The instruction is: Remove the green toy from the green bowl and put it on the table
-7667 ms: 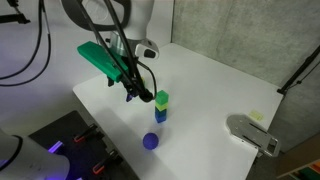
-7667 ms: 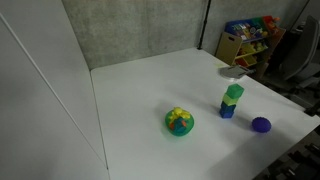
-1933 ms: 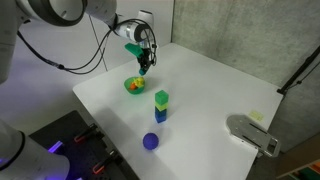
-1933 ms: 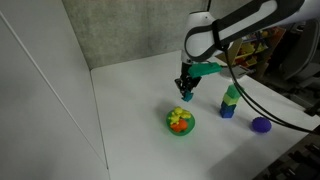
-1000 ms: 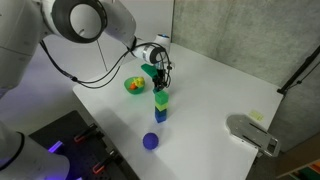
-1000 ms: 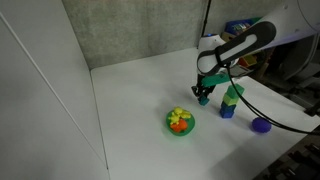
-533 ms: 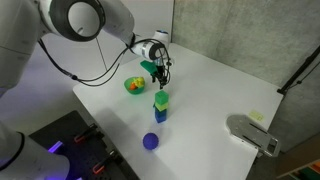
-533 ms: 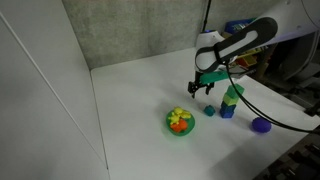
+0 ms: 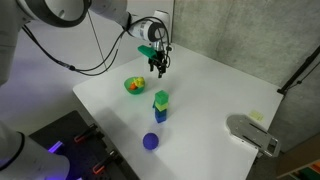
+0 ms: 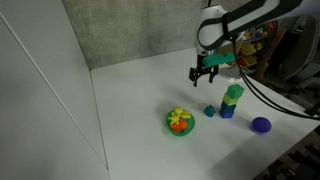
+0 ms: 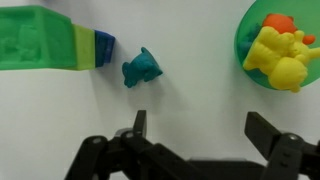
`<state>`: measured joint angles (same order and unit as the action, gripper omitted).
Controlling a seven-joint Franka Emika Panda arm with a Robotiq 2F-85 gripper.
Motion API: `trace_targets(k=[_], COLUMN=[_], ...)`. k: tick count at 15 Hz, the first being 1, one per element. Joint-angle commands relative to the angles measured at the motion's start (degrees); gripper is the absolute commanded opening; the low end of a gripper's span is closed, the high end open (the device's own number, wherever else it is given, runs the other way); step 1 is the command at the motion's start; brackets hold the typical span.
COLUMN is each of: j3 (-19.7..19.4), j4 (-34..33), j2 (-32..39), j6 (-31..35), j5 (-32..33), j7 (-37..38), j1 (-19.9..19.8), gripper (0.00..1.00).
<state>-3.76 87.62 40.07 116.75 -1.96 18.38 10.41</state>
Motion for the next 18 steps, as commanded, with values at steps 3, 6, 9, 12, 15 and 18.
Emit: trace_targets(k=[3,6,9,12,15,18], j3=[1.16,1.53,2.09,2.34,2.73,3.54], j4=[5.48,10.23,16.03,21.38,24.53,24.87], j2=[-9.38,-14.45,-20.13,-26.09,-31.28,-35.5], j6=[-4.55,-4.49,-4.02,-4.07,-4.51,-6.88], j5=[1.54,2.16,2.89,3.46,3.16,2.27], j7=[-1.31,-2.0,-3.09,-3.46,-3.97,-5.04], j1=[-0.98,-0.99,-1.35,-1.81,-2.72,-3.59], gripper=[1.0,1.0,1.0,1.0,1.0,1.0])
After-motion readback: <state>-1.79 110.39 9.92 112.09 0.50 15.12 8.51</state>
